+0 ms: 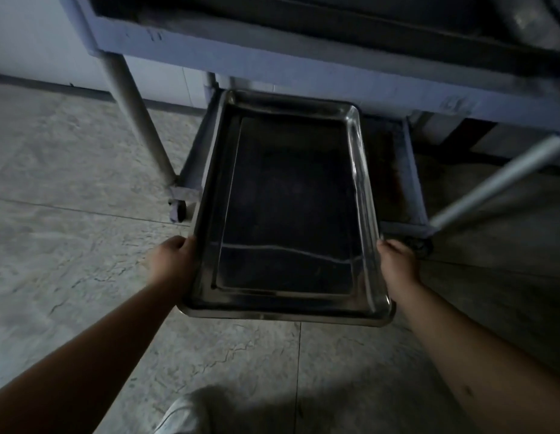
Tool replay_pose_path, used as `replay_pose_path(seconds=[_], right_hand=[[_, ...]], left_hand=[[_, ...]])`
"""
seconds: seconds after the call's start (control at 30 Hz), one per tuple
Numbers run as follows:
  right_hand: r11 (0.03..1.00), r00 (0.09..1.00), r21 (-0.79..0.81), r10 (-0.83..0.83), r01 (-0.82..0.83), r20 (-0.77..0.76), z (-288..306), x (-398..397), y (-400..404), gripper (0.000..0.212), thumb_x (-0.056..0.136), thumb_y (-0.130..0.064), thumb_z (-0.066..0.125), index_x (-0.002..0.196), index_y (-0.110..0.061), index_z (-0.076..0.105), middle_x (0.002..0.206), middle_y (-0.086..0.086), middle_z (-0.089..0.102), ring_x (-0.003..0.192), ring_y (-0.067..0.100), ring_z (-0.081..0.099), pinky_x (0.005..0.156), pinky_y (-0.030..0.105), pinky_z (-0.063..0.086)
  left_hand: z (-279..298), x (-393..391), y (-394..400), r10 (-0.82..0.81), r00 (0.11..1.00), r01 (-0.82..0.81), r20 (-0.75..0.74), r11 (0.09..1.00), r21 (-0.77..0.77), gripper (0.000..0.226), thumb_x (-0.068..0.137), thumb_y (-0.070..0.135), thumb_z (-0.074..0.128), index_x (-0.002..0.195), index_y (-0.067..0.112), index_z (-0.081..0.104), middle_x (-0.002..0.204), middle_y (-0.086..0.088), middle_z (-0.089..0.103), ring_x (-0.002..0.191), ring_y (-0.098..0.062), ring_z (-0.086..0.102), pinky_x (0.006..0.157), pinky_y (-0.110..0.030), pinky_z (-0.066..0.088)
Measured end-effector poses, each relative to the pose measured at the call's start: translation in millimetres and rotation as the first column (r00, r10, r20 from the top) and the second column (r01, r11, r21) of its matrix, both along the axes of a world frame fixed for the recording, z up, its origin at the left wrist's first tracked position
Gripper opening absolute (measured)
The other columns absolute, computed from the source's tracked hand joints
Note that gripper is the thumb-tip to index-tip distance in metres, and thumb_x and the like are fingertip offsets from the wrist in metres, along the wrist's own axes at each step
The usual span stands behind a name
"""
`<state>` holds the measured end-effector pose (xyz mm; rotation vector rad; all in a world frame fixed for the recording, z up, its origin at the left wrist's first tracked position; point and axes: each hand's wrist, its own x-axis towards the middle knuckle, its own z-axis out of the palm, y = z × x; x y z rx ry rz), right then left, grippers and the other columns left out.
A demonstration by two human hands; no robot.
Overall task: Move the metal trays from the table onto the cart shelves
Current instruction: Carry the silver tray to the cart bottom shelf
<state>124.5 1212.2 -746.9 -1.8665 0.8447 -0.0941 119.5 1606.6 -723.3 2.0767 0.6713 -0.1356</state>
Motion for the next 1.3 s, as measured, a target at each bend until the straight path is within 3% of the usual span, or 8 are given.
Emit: replay_pose_path(seconds=[0.23,0.37,0.47,0.57,0.73,0.97,1.2,1.3], right_hand=[[0.993,0.993,0.034,0.110,-0.109,-0.032,12.3,19.4,-21.2,0.025,0.097,-0.036,0.055,0.099,-0.015,0.069,0.085,0.003,0.063,0.082,0.021,0.059,0.071,0.031,0.043],[0.912,0.943,0.263,-0.332,0.316,0.019,15.9,-45.3,-6.3,0.046,0.095,-0.055,0.048,0.118,-0.018,0.064,0.103,0.006,0.064,0.093,0.024,0.061,0.082,0.043,0.050],[0.932,0.947,0.174,-0.321,0.319,-0.018,-4.5,-106.3,41.2,0.048,0.100,-0.050,0.041,0.123,-0.011,0.057,0.108,0.022,0.063,0.095,0.039,0.062,0.086,0.056,0.052],[0.958,0.990,0.250,-0.131,0.139,-0.050,-9.2,-102.4,90.2,0.042,0.102,-0.039,0.045,0.114,-0.002,0.059,0.097,0.024,0.066,0.084,0.031,0.066,0.073,0.041,0.057],[0.784,0.936,0.556,-0.351,0.276,0.030,9.1,-64.5,111.0,0.015,0.100,-0.032,0.051,0.110,-0.023,0.057,0.103,0.004,0.068,0.089,0.017,0.070,0.067,0.028,0.057],[0.842,0.952,0.458,-0.305,0.285,-0.032,0.3,-21.4,46.0,0.018,0.098,-0.041,0.051,0.094,-0.025,0.056,0.089,0.002,0.062,0.070,0.016,0.058,0.056,0.028,0.047],[0.905,0.971,0.357,-0.236,0.230,-0.028,-5.7,1.9,-0.9,0.024,0.099,-0.039,0.049,0.089,-0.018,0.055,0.062,0.002,0.051,0.036,0.008,0.047,0.046,0.026,0.041],[0.900,0.972,0.383,-0.233,0.209,0.019,2.4,20.1,-18.8,0.020,0.101,-0.033,0.049,0.090,-0.018,0.055,0.078,0.005,0.060,0.056,0.014,0.059,0.055,0.028,0.046]], left_hand=[[2.0,6.4,-5.3,0.068,0.997,-0.075,-0.036,0.955,-0.288,0.024,0.099,0.031,0.056,0.088,0.015,0.069,0.080,-0.009,0.070,0.071,-0.023,0.066,0.055,-0.031,0.046],[7.3,4.9,-10.4,0.091,0.994,-0.107,-0.060,0.915,-0.388,0.022,0.097,0.032,0.058,0.091,0.014,0.070,0.084,-0.010,0.074,0.074,-0.025,0.072,0.056,-0.032,0.053],[5.9,0.7,-22.4,0.132,0.986,-0.164,-0.101,0.857,-0.489,0.025,0.099,0.032,0.057,0.095,0.009,0.068,0.083,-0.012,0.075,0.073,-0.028,0.074,0.055,-0.035,0.056],[0.5,-6.9,-42.6,0.189,0.975,-0.221,-0.116,0.816,-0.534,0.026,0.102,0.029,0.053,0.099,0.007,0.066,0.092,-0.019,0.073,0.081,-0.034,0.073,0.061,-0.041,0.058],[-0.8,-10.2,-69.9,0.166,0.975,-0.220,-0.144,0.719,-0.659,0.026,0.104,0.030,0.049,0.106,0.009,0.065,0.096,-0.017,0.076,0.088,-0.034,0.075,0.079,-0.050,0.060],[-4.2,7.7,-81.0,-0.177,0.973,0.008,-0.151,0.672,-0.741,0.029,0.102,0.033,0.050,0.105,0.008,0.065,0.085,-0.010,0.071,0.071,-0.021,0.067,0.066,-0.035,0.049],[10.2,70.0,-96.2,0.000,0.998,-0.043,-0.061,0.705,-0.708,0.019,0.102,0.026,0.052,0.104,0.010,0.062,0.099,-0.015,0.063,0.077,-0.022,0.059,0.065,-0.032,0.048],[8.8,72.1,-104.0,0.024,0.995,-0.087,-0.093,0.643,-0.761,0.015,0.103,0.016,0.052,0.108,0.005,0.061,0.105,-0.020,0.070,0.083,-0.028,0.072,0.067,-0.034,0.058]])
